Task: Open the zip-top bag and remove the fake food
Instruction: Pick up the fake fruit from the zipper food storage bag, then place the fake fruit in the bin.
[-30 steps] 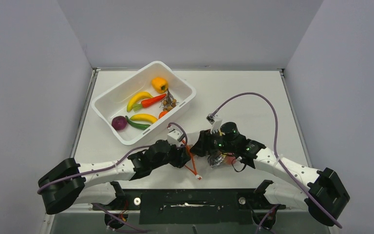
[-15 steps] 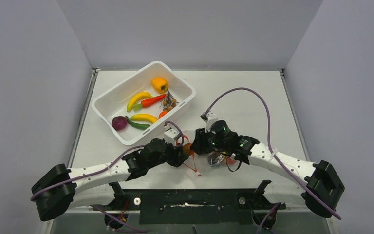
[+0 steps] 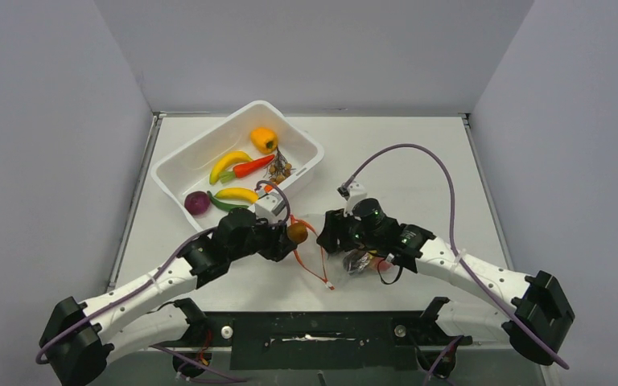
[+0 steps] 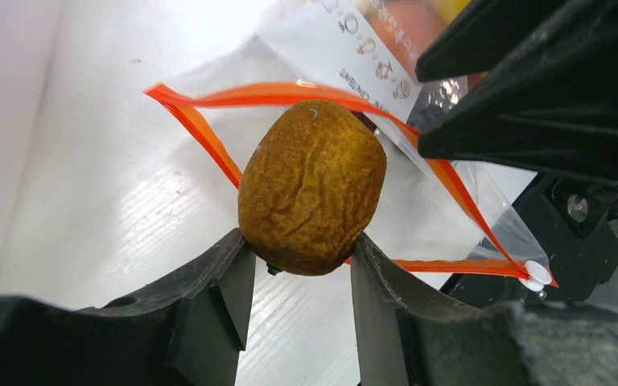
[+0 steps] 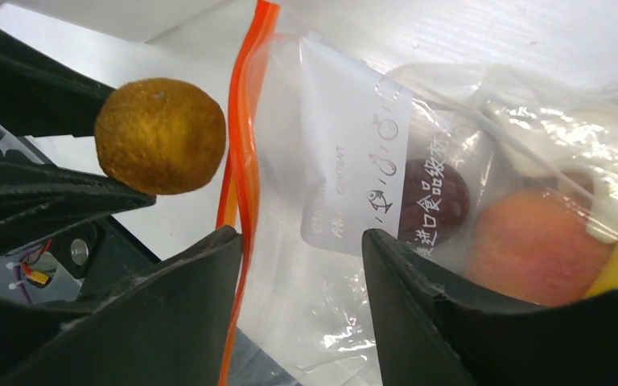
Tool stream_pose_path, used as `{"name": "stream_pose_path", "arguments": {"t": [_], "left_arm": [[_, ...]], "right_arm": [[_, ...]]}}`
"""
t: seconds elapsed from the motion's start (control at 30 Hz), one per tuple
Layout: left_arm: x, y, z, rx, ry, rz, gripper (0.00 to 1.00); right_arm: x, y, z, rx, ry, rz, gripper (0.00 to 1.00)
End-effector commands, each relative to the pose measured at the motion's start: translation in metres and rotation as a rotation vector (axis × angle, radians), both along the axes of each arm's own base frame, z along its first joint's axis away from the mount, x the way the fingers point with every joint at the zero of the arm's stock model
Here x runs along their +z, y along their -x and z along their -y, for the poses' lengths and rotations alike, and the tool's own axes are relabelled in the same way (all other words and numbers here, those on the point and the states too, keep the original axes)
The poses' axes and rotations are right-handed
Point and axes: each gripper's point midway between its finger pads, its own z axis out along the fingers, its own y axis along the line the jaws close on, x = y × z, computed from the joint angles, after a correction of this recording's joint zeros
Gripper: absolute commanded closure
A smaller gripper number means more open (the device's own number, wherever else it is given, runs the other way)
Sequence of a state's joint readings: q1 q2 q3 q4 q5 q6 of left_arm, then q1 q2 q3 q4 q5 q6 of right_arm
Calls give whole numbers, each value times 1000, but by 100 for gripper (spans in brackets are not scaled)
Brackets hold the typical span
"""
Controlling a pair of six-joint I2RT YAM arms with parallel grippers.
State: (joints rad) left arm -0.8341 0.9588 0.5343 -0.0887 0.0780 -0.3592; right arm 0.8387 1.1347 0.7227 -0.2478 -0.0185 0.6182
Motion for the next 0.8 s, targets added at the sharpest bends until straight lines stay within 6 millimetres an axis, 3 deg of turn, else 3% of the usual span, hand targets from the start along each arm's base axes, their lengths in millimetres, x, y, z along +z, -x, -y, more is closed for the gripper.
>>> {"name": "stream_pose_path", "arguments": {"t": [0.0,0.17,0.27,0.37,0.5,0.77], "left_arm": [[55,-9,-3,-16,39,64,100],[103,-30,-18,51,89,172,100],[109,-47,-35,99,52,187,100],[102,-74,-68,210,-5,158,100],[85,-109,-128,481,-19,50,100],[34,-142,-212,839,-19,-163,100]], "right_arm": [[37,-9,-8,4,-94,116,39],[51,-10,2,-18,-127,190,29],[57,-8,8,-37,-148,220,27],[59,-7,14,-55,-154,235,25],[59,-6,21,-74,-146,235,24],[56,-5,23,-83,-135,223,24]]}}
